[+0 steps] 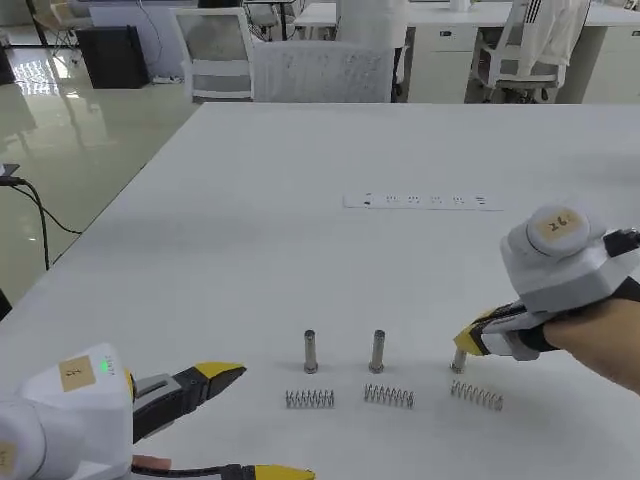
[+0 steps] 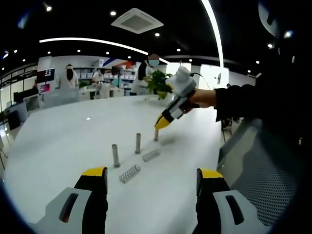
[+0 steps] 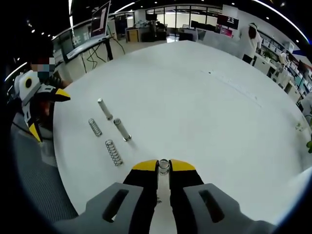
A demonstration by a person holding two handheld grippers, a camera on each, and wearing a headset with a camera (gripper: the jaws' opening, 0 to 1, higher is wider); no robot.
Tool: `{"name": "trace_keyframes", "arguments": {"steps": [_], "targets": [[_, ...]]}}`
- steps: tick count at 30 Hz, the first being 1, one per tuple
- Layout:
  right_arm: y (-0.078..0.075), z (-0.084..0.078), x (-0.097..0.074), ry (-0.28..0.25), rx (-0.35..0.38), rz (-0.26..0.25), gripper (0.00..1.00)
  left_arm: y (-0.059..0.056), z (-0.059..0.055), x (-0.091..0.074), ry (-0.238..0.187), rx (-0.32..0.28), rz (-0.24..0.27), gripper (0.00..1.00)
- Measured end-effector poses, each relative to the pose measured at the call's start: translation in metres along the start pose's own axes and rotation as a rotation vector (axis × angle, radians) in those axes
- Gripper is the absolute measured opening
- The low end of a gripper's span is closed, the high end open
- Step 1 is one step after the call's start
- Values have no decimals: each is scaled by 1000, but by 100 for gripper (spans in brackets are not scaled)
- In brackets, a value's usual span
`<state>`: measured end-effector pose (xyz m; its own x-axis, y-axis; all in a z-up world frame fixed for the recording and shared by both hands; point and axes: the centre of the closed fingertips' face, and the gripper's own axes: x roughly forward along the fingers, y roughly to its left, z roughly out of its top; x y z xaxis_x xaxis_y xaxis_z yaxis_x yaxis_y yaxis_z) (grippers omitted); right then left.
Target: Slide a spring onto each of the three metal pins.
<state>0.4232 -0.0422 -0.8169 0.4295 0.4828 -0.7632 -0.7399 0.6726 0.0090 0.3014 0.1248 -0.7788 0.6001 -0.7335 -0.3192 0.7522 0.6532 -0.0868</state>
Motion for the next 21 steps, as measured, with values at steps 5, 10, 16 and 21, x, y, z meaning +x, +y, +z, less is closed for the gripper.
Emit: {"name": "trace_keyframes", "arguments": {"steps": [5,10,16,21], "targets": [[0,0,1,-3,-5,3,5,-1,0,0,2,2,-3,70],[1,1,4,1,-15,5,6,-1,0,-1,-1,1,-1,70],[1,1,4,2,-21,7,6,-1,0,-2,1,-1,-1,70],[0,1,6,2,-28,8,7,-1,0,-2,2,0,-4,70]]}}
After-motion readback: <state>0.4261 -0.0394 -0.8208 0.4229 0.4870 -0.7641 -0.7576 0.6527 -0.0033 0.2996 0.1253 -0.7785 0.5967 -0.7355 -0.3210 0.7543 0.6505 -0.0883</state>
